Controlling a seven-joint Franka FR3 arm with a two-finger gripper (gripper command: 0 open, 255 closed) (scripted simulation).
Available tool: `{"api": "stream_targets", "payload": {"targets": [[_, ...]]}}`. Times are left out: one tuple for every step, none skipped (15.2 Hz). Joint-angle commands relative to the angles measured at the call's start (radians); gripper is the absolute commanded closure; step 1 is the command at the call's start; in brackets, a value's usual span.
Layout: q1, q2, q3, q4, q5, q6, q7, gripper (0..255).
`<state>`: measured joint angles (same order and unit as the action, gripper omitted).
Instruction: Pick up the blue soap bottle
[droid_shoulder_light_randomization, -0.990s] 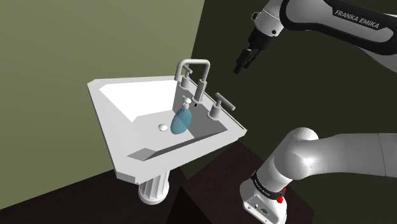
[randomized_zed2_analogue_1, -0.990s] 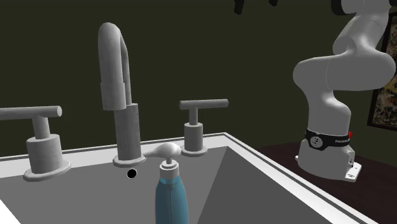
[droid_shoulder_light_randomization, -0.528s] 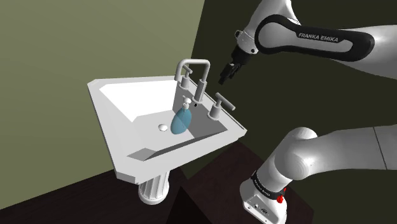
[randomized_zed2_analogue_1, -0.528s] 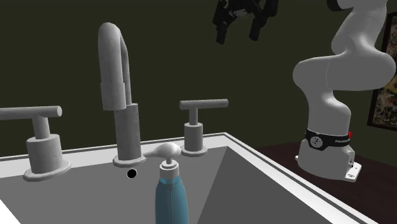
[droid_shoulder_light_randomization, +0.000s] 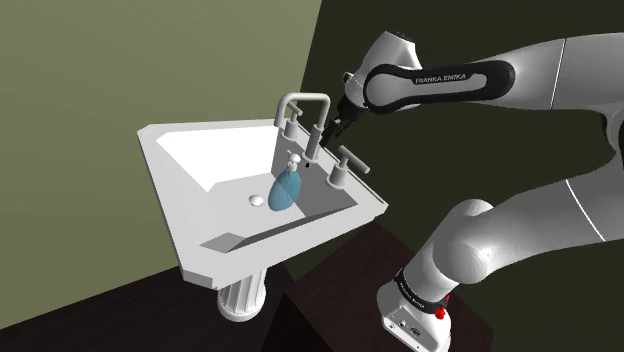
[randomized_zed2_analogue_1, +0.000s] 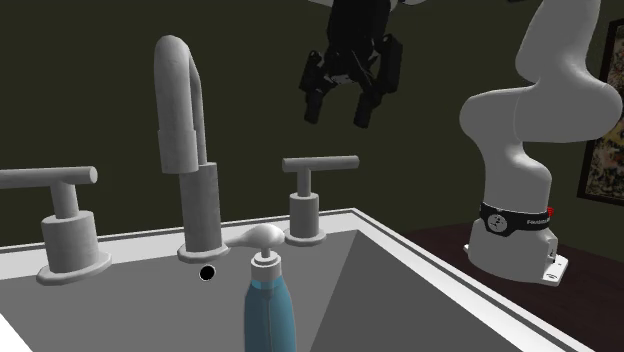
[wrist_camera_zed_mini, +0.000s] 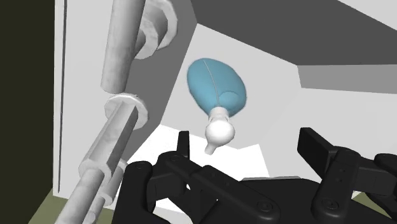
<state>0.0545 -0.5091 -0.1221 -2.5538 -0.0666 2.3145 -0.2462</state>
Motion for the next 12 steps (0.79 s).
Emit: {"api": "stream_targets", "payload": {"targets": [[0.013,0.081,-0.015,0.000,0.014,0.094,-0.020,0],[0.020,0.118,-0.022,0.002,0.023,0.135,-0.031,0],[0.028,0.156,-0.029,0.005,0.034,0.174,-0.044,0],[0.037,0.195,-0.036,0.011,0.047,0.213,-0.057,0],[0.046,0.235,-0.044,0.018,0.062,0.251,-0.073,0],[0.056,0.275,-0.051,0.026,0.080,0.287,-0.091,0],[0.066,0.316,-0.058,0.037,0.101,0.322,-0.111,0],[0.077,0.358,-0.065,0.049,0.126,0.355,-0.134,0],[0.089,0.400,-0.072,0.064,0.156,0.387,-0.160,0],[0.099,0.442,-0.076,0.079,0.189,0.417,-0.190,0],[0.101,0.458,-0.076,0.086,0.203,0.427,-0.202,0],[0.102,0.469,-0.076,0.082,0.213,0.441,-0.209,0]]}}
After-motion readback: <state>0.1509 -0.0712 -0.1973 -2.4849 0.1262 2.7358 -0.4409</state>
